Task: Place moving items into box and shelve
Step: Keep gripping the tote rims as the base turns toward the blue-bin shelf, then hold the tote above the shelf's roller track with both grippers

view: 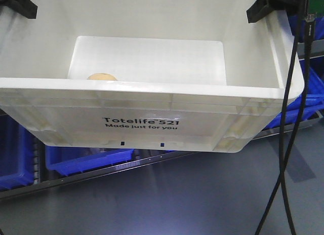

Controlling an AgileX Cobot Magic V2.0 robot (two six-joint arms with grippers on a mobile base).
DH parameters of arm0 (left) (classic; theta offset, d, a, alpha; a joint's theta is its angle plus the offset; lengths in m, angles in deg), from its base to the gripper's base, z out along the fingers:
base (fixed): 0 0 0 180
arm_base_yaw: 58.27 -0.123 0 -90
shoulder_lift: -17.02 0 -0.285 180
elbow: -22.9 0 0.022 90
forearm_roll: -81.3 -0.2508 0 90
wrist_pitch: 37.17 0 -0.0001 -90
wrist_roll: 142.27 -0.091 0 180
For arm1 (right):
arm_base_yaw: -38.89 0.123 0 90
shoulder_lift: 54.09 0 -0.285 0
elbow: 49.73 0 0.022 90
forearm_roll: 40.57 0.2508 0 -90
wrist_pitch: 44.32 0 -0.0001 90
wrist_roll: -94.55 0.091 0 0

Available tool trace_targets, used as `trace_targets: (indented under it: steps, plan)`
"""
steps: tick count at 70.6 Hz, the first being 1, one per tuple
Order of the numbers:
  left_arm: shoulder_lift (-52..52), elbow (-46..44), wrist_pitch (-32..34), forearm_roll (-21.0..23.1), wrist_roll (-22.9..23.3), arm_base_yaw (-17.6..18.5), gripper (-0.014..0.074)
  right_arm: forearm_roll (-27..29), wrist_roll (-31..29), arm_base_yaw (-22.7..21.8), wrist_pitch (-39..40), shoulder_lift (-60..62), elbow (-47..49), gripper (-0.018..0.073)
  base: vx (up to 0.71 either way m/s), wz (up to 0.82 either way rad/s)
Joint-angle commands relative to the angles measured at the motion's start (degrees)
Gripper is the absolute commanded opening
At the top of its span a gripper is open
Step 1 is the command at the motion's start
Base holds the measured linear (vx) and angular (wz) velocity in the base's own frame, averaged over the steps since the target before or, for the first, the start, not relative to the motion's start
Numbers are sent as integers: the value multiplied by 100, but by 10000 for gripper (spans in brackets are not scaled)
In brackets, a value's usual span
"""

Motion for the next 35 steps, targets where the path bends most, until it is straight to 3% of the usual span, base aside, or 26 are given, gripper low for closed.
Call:
trace_targets:
  steps: [1, 35]
  plan:
    - [280, -252, 451, 64, -9, 23, -17, 197, -199, 12, 117, 307, 266, -12, -1, 54]
    - [280, -252, 451, 64, -9, 23, -17, 202, -199, 12, 117, 307, 266, -12, 5, 43]
